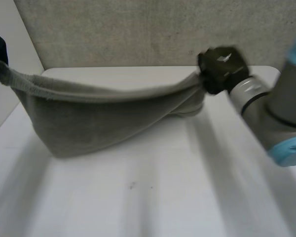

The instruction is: Fold the laundry

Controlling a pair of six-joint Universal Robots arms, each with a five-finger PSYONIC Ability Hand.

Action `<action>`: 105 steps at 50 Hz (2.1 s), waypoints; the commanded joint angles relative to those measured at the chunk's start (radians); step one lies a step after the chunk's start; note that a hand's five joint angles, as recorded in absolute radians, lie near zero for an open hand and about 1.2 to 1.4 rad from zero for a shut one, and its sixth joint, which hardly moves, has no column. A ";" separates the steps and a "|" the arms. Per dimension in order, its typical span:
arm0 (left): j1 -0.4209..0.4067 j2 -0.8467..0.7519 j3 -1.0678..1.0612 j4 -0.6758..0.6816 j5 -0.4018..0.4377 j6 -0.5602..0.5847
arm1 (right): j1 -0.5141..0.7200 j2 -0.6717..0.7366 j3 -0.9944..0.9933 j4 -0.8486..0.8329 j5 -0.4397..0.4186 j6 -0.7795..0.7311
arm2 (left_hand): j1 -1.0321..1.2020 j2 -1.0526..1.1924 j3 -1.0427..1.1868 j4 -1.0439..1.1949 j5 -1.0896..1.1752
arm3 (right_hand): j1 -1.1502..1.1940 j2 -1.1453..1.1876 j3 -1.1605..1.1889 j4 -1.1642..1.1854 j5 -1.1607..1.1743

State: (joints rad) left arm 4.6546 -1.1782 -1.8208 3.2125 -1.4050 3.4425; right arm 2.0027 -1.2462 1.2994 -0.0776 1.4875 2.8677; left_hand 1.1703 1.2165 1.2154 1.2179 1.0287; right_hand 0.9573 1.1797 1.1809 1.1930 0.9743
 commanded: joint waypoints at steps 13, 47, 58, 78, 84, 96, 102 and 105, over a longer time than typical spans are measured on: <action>-0.083 -0.132 -0.014 0.032 0.008 -0.103 | 0.027 -0.331 0.109 0.343 0.031 -0.177 | 0.226 0.180 0.181 0.178 0.193 | 0.439 0.217 0.215 0.203 0.247; -0.249 -0.770 1.051 0.086 -0.170 -0.174 | 0.053 0.027 -0.338 -0.338 0.197 -0.220 | 0.226 0.180 0.181 0.178 0.193 | 0.439 0.217 0.215 0.203 0.247; -0.243 -0.652 0.580 0.092 -0.157 -0.175 | 0.051 0.013 -0.061 -0.175 0.132 -0.214 | 0.226 0.180 0.181 0.178 0.193 | -0.021 -0.243 -0.244 -0.257 -0.212; -0.246 -0.193 0.232 0.084 -0.054 -0.167 | 0.041 0.163 -0.066 0.045 -0.235 0.044 | 0.226 0.180 0.181 0.178 0.193 | -0.596 -0.819 -0.820 -0.832 -0.788; -0.252 -0.051 0.198 0.050 -0.026 -0.167 | 0.056 0.221 -0.167 0.050 -0.380 0.128 | 0.226 0.180 0.181 0.178 0.193 | -0.591 -0.813 -0.814 -0.826 -0.782; -0.255 0.057 0.176 -0.051 0.011 -0.171 | 0.177 0.462 -0.404 0.047 -0.385 0.140 | 0.226 0.180 0.181 0.178 0.193 | -0.576 -0.798 -0.799 -0.812 -0.767; -0.257 0.078 0.178 -0.054 0.009 -0.171 | 0.235 0.573 -0.483 0.039 -0.314 0.185 | 0.226 0.180 0.181 0.178 0.193 | -0.558 -0.781 -0.782 -0.794 -0.750; -0.257 0.080 0.179 -0.054 0.009 -0.171 | 0.251 0.600 -0.499 0.030 -0.282 0.212 | 0.226 0.180 0.181 0.178 0.193 | -0.310 -0.533 -0.534 -0.546 -0.502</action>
State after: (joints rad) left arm 4.3985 -1.1092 -1.6443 3.1574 -1.3931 3.2721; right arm 2.2157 -0.7143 0.8422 -0.0346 1.1435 3.0291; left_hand 1.1925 1.2176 1.2161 1.2181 1.0360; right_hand 0.3440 0.3988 0.3823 0.3738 0.1846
